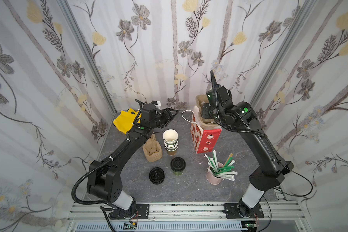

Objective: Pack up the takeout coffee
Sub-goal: 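Grasp the bag handle with the left gripper while the right carries the carrier over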

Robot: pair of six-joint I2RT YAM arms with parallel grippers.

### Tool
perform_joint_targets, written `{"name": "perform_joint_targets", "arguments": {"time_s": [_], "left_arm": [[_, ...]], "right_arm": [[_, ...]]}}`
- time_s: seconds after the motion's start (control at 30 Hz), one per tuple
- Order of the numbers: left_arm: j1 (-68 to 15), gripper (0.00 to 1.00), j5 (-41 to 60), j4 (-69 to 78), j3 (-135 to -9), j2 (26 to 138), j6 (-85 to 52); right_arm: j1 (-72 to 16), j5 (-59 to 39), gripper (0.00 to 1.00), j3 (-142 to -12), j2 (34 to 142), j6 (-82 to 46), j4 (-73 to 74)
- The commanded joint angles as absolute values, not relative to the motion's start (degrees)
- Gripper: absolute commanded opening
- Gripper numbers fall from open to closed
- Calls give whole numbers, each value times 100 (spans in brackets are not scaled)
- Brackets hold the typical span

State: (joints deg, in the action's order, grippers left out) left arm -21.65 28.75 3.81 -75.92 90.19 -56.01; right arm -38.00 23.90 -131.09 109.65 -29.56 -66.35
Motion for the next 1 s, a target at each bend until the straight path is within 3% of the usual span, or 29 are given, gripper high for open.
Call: {"name": "perform_joint_targets", "arguments": {"time_s": [0.0, 0.5, 0.73, 0.97], "left_arm": [[-2188, 64, 3173, 387, -7971, 9424, -5602], [-2191, 67, 3415, -79, -9344, 10810, -5244], [-2171, 55, 3592, -264, -9735, 11164, -5096], [-2131, 54, 3767, -271, -9729, 11101, -4911]], "right_arm": [[-3655, 2403, 29, -12986, 10952, -3067, -6644], [-3137, 2018, 29, -12833, 11066, -2697, -6154], [-3098, 2213, 29, -12474, 10918, -2593, -5541], [-3093, 2200, 28, -11599, 10615, -2531, -4182]]}}
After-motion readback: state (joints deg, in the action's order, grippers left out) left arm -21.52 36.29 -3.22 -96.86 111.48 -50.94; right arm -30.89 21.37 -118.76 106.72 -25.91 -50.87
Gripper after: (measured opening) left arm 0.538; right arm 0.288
